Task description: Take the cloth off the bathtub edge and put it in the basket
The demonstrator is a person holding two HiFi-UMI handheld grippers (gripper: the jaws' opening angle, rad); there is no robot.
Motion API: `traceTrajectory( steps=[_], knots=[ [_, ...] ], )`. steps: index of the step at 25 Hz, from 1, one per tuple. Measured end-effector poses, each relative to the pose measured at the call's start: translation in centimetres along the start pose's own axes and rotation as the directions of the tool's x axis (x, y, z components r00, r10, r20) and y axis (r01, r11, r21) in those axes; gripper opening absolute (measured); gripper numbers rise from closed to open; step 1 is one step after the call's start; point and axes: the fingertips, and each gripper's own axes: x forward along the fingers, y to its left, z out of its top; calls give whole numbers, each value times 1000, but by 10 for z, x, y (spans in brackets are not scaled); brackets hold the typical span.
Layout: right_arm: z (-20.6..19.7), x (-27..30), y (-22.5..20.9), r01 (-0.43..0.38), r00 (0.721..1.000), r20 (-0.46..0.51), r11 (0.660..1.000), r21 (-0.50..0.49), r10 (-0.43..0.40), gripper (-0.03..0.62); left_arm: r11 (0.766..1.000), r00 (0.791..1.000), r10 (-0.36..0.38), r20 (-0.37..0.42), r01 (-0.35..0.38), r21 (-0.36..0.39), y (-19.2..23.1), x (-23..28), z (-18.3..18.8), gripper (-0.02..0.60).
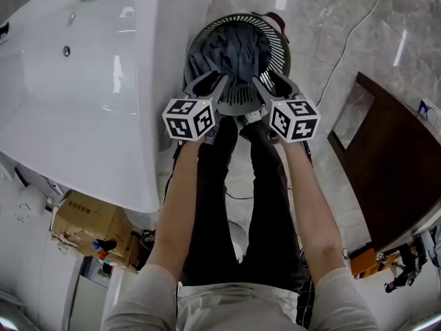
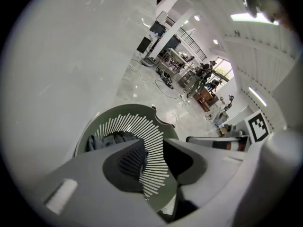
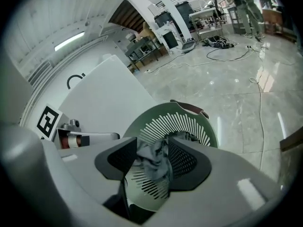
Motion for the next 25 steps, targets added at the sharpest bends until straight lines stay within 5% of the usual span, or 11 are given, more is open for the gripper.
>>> traceTrajectory(
  steps=[12,22,25],
  knots=[
    [49,-102,79,-25,1000,2,994,-103,25,183,997,1000,-29,3,29,76,-90,-96,37,156],
    [82,-236,163,-97,994,25,968,-232,105,183,965,1000,-2,9,-1,261,-193,-221,62,156],
    [85,-265,186,-102,993,27,956,-275,114,183,972,999,3,54,-16,235,-213,-253,64,156]
  ],
)
